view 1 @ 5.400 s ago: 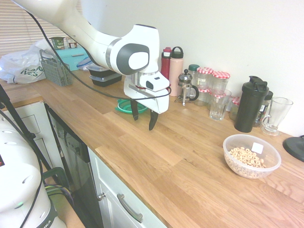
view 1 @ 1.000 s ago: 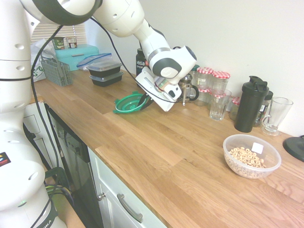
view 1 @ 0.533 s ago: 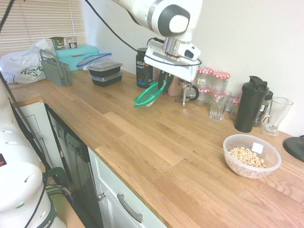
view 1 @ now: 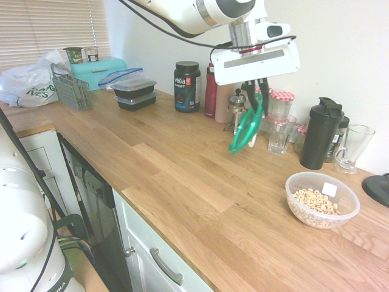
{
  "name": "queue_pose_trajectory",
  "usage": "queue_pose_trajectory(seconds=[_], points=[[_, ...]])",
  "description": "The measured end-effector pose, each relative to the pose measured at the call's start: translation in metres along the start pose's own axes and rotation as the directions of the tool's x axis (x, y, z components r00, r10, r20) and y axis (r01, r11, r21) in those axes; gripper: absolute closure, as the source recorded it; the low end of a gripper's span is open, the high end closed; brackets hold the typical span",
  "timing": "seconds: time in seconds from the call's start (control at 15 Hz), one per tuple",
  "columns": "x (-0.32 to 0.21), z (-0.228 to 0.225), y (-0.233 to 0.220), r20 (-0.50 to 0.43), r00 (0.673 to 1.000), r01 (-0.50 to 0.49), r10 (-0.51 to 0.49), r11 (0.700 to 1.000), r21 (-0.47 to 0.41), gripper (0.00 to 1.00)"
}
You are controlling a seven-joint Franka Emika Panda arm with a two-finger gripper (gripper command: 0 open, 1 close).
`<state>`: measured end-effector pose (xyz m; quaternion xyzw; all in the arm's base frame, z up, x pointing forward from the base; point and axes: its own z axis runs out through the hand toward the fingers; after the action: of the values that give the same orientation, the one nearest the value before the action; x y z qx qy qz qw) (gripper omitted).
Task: Cover the lid of food container
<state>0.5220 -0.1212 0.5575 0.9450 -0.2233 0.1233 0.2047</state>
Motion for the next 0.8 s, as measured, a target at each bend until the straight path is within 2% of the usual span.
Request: queue_pose_trajectory(seconds=[0.2, 0.4, 0.6, 0.73, 0.8], points=[[0.024, 0.007, 0.038, -0.129, 0.991, -0.064, 0.044, 0.987, -0.15, 1.0], [0.047, 0.031, 0.058, -0.232, 0.968, -0.166, 0.1, 0.944, -0.285, 1.0], [0.055, 0.058, 0.061, -0.326, 0.933, -0.28, 0.148, 0.87, -0.406, 1.0], [0.053, 0.08, 0.061, -0.368, 0.913, -0.351, 0.177, 0.799, -0.488, 1.0], [0.051, 0.089, 0.061, -0.384, 0.903, -0.385, 0.191, 0.753, -0.533, 1.0]])
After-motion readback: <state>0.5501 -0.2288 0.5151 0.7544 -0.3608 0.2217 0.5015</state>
